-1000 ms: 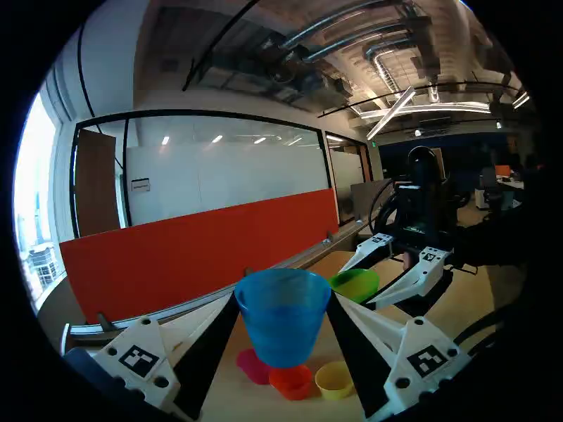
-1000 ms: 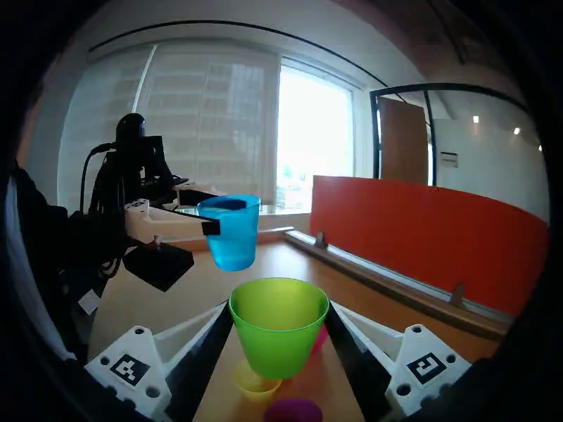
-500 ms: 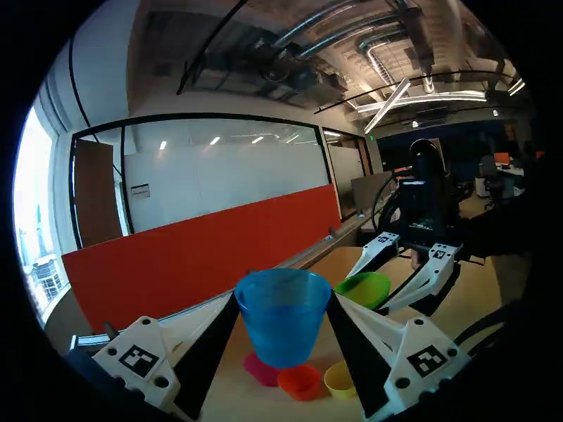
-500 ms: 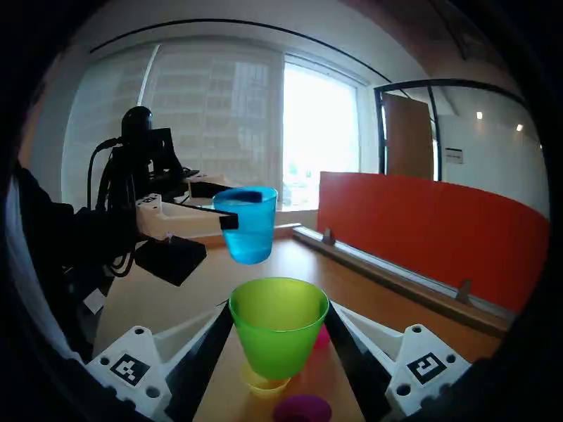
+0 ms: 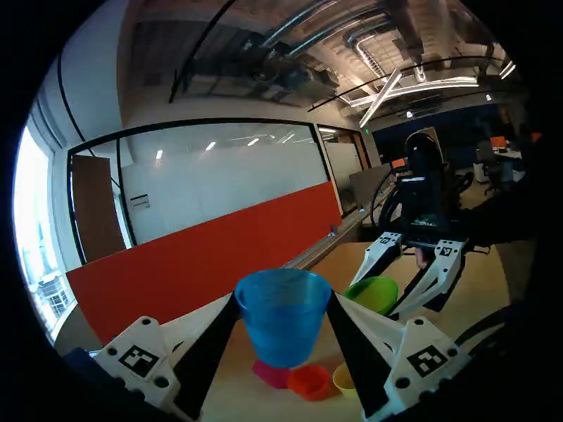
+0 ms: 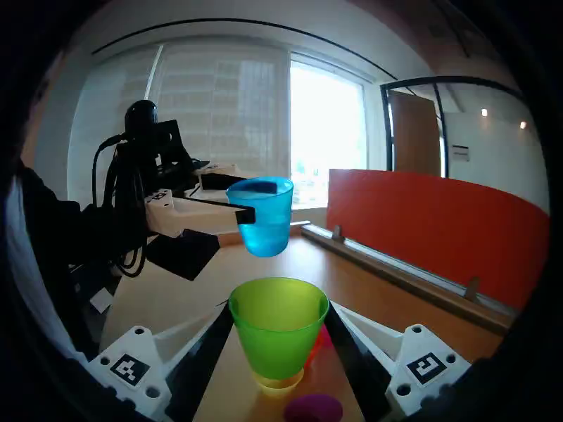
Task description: Pour water
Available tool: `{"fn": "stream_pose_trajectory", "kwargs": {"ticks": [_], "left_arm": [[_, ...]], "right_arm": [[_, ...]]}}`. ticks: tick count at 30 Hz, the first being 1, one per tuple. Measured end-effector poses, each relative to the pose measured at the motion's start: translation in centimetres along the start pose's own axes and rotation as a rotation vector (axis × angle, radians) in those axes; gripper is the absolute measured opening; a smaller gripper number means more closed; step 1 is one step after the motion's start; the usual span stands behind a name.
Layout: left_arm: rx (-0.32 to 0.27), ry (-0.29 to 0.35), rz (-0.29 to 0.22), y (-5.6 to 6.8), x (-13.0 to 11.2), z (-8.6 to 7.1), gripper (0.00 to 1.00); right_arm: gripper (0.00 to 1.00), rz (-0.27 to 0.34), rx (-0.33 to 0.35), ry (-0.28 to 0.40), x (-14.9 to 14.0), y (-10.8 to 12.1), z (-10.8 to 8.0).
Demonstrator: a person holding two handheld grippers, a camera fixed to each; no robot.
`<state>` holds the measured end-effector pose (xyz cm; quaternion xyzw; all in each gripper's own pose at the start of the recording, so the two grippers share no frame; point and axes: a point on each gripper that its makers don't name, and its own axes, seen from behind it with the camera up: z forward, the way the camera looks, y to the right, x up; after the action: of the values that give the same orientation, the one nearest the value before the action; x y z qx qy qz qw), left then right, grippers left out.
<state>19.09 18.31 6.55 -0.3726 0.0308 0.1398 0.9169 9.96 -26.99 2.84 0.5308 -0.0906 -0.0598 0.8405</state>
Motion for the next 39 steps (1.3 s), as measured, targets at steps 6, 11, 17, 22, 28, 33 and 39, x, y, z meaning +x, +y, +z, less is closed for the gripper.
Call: {"fn": "stream_pose_trajectory", "kwargs": {"ticks": [6, 11, 17, 22, 28, 33, 39], "left_arm": [[-0.001, 0.011, 0.030, 0.2, 0.8, 0.1, 0.86], [0.004, 0.017, 0.059, 0.1, 1.3, 0.2, 0.86], [0.007, 0.026, 0.097, 0.4, 1.9, 0.3, 0.86], [0.005, 0.029, 0.123, 0.4, 2.3, 0.4, 0.86], [0.004, 0.029, 0.146, 0.5, 2.5, 0.6, 0.86], [0.003, 0.027, 0.178, 0.6, 2.7, 0.7, 0.86], [0.002, 0.017, 0.239, 0.8, 2.7, 0.9, 0.86]], "right_arm": [[0.92, 0.007, 0.015, 0.003, -0.1, -0.5, 0.2], [0.92, 0.008, 0.027, 0.002, -0.2, -1.0, 0.4], [0.92, 0.013, 0.036, 0.007, -0.2, -1.3, 0.5], [0.92, 0.017, 0.044, 0.009, 0.0, -1.6, 0.6], [0.92, 0.016, 0.054, 0.010, 0.1, -2.0, 0.7], [0.92, 0.017, 0.057, 0.012, 0.2, -2.1, 0.8], [0.92, 0.016, 0.065, 0.016, 0.3, -2.3, 0.8]]}}
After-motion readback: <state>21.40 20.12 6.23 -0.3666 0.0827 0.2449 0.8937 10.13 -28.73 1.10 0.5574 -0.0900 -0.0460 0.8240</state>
